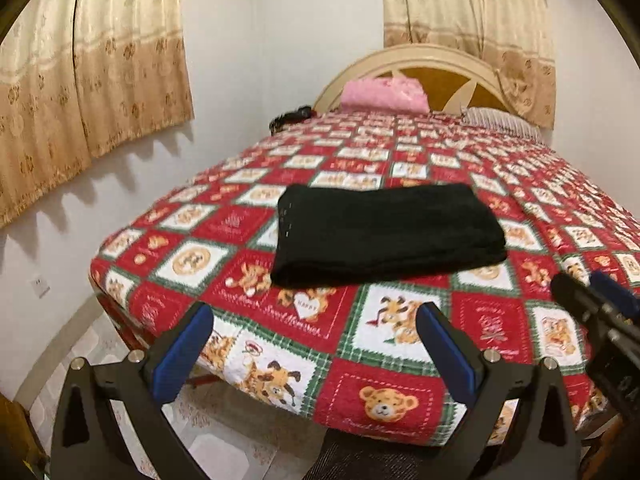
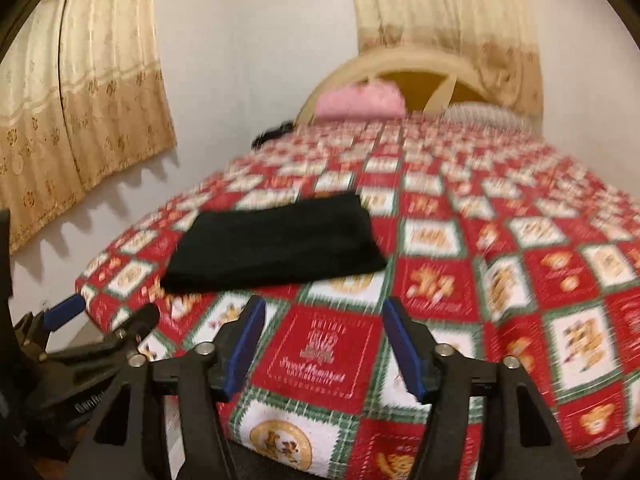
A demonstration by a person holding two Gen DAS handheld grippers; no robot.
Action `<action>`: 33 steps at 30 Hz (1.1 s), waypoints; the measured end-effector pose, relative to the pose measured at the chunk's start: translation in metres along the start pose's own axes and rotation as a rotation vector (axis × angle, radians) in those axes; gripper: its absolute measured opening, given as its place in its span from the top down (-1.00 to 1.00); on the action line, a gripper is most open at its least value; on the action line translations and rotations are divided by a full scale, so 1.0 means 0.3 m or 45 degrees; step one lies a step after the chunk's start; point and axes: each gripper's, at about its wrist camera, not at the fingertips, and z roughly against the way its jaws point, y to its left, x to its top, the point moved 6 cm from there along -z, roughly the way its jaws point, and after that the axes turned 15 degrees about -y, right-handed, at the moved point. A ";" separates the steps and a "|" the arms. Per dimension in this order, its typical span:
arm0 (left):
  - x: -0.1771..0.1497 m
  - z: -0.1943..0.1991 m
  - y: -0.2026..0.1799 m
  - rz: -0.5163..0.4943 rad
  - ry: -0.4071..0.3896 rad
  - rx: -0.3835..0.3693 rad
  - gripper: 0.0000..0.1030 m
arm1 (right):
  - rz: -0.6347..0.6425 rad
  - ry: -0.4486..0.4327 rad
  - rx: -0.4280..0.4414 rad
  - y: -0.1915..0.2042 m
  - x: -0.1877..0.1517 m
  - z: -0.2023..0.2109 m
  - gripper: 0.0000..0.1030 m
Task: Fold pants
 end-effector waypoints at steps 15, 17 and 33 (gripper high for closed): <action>0.063 0.112 -0.060 -0.017 -0.077 -0.023 -1.00 | -0.015 -0.272 -0.100 -0.064 0.142 0.213 -0.54; 0.067 0.120 -0.065 -0.017 -0.082 -0.029 -1.00 | -0.018 -0.277 -0.100 -0.064 0.145 0.221 -0.54; 0.081 0.137 -0.063 -0.018 -0.112 -0.016 -1.00 | -0.003 -0.281 -0.101 -0.048 0.147 0.226 -0.54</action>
